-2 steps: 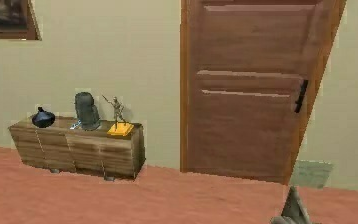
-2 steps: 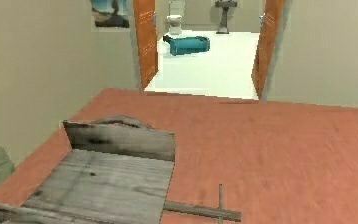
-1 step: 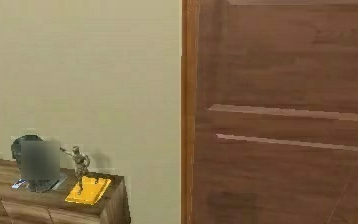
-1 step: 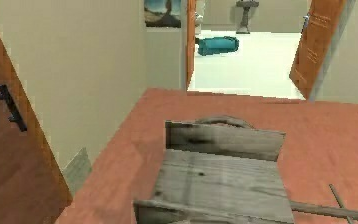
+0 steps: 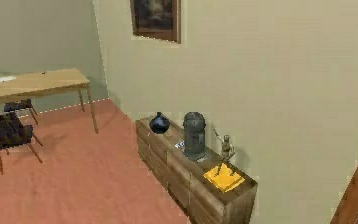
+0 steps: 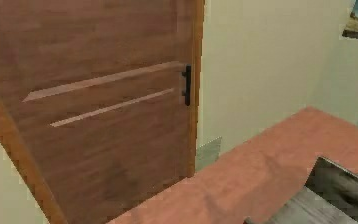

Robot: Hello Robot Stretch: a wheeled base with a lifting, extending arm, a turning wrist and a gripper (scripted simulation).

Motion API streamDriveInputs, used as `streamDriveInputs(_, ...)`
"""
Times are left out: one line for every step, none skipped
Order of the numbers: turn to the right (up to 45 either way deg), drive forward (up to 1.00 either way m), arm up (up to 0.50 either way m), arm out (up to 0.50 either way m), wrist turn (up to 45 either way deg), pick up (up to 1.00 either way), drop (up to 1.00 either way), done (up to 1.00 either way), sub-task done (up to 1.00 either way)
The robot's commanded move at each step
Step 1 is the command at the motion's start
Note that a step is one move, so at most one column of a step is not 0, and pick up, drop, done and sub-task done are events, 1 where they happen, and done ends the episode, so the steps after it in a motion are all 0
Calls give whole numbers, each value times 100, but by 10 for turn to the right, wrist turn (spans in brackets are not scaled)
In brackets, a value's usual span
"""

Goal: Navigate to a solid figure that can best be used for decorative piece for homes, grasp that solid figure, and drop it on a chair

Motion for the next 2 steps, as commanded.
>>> streamDriveInputs(-450, 0, 0, 0, 0, 0, 0, 0, 0)
streamDriveInputs(-270, 0, 0, 0, 0, 0, 0, 0, 0)
